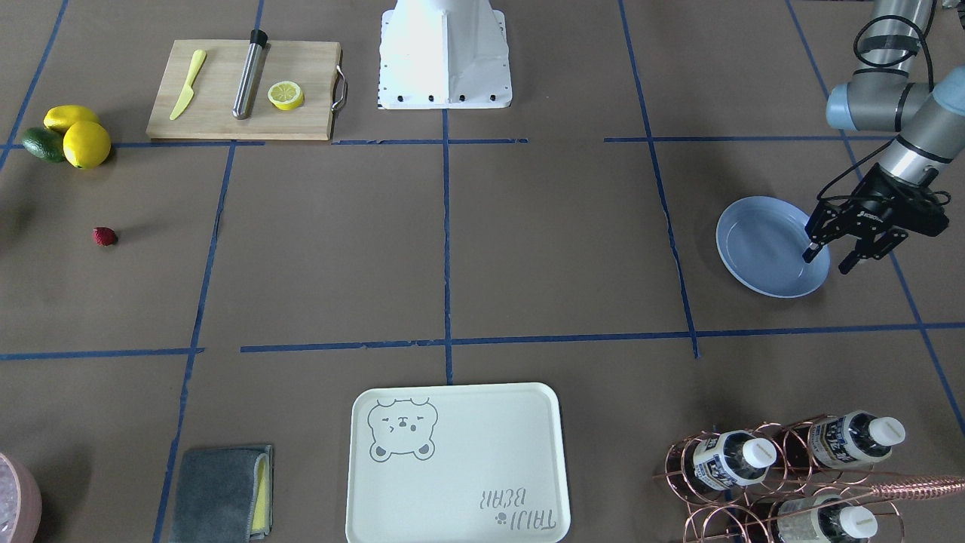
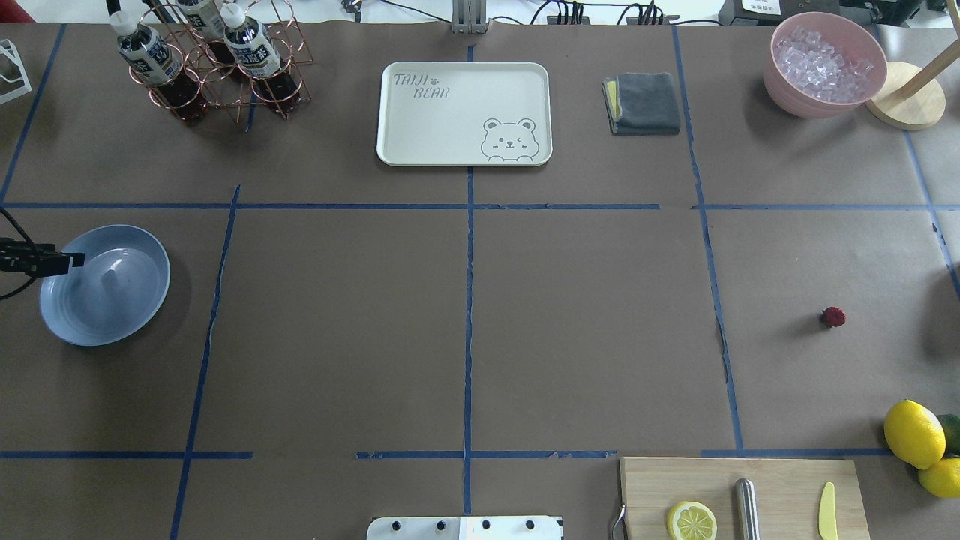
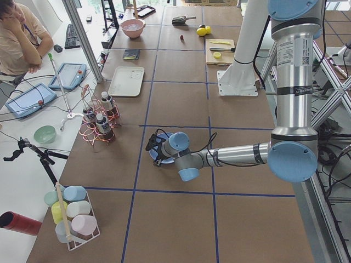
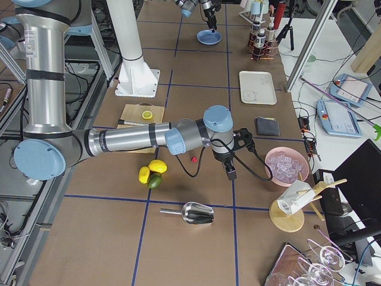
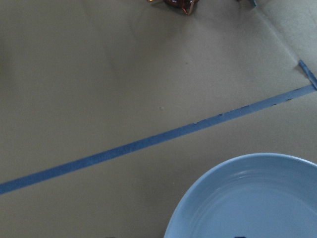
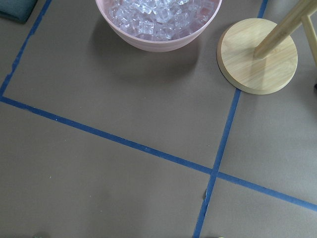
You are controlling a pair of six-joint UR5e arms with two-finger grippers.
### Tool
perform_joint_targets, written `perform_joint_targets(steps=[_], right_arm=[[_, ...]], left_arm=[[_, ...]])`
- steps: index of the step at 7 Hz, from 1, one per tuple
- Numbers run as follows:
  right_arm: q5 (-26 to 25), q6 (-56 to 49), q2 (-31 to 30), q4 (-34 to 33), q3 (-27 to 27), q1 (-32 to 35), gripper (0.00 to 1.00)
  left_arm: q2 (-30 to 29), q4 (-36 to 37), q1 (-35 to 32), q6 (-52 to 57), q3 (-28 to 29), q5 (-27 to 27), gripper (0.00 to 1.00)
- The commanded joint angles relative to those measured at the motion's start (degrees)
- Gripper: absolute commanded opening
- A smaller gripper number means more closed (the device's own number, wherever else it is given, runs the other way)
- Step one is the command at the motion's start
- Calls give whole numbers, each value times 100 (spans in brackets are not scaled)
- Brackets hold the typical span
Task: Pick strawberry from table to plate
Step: 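Grip the plate rim with the left gripper and slide it toward the table center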
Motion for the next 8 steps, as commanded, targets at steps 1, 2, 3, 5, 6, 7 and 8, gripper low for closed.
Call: perform_joint_targets(steps=[1,2,3,5,6,7,8], right_arm=[[1,9,0,0,21,0,100],[1,18,0,0,21,0,100],[1,18,9,0,13,0,100],[1,27,9,0,13,0,100],[1,27,9,0,30,0,100],[1,27,9,0,13,0,100],[10,27,9,0,13,0,100]], left_arm=[[33,-158,213,-257,43,134,52],[68,-150,204,-266,8,99,14],[68,-149,204,-257,-18,64,0],[68,173,186,-266,-666,-721,0],[16,1028,30,-275,-1409,-954,0],[-324,2412,-7,-327,-2190,-886,0],[-841,3165,-7,-380,-2485,-486,0]])
